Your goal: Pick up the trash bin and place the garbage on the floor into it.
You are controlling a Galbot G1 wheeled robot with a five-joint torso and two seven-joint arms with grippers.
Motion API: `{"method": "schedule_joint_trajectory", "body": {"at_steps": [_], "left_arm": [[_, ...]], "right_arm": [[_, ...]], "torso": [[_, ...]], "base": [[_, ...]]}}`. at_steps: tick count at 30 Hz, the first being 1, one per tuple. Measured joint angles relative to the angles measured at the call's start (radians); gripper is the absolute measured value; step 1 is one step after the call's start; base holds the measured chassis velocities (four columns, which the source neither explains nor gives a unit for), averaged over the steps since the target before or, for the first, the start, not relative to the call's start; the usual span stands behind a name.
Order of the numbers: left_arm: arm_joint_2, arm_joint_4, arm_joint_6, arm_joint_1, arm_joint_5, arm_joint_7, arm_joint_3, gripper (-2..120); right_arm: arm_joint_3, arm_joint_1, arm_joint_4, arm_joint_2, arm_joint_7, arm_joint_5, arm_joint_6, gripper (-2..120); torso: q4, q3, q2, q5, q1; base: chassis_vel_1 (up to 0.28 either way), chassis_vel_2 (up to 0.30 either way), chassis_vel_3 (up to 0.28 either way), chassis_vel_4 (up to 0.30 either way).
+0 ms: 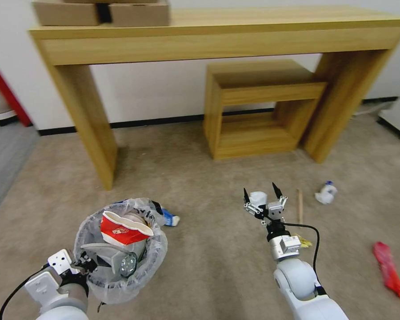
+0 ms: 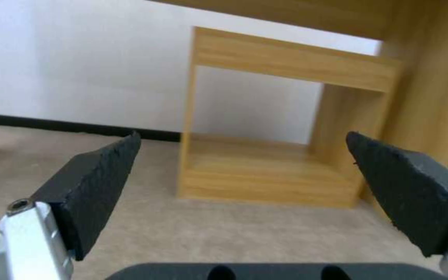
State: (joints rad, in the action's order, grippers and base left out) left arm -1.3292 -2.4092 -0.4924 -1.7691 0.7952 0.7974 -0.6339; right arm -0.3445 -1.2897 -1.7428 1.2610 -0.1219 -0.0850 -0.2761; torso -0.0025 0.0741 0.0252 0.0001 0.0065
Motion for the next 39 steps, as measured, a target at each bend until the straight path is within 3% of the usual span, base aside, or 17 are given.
{"method": "schedule_joint_trajectory", "body": {"at_steps": [27,39], "left_arm": [[0.027,-0.008,0.015,-0.016,-0.003,-0.006,0.014,0],[0.031,0.008,0.015,-0.017,-0.023,-0.015,0.020,0]], "right_arm": [[-0.013,-0.013,0.022,0.038,0.016,0.019,-0.021,100],[0.000,0.000,0.047,0.054,0.032,0.023,-0.024,100]], "torso": [[0.0003,0.000,0.000,0.0000,0.000],[0.0005,0.000,0.000,-0.0001,0.000]], "base": [[-0.015,-0.016,-0.015,-0.013],[0.153,0.157,-0.149,-0.151]]}}
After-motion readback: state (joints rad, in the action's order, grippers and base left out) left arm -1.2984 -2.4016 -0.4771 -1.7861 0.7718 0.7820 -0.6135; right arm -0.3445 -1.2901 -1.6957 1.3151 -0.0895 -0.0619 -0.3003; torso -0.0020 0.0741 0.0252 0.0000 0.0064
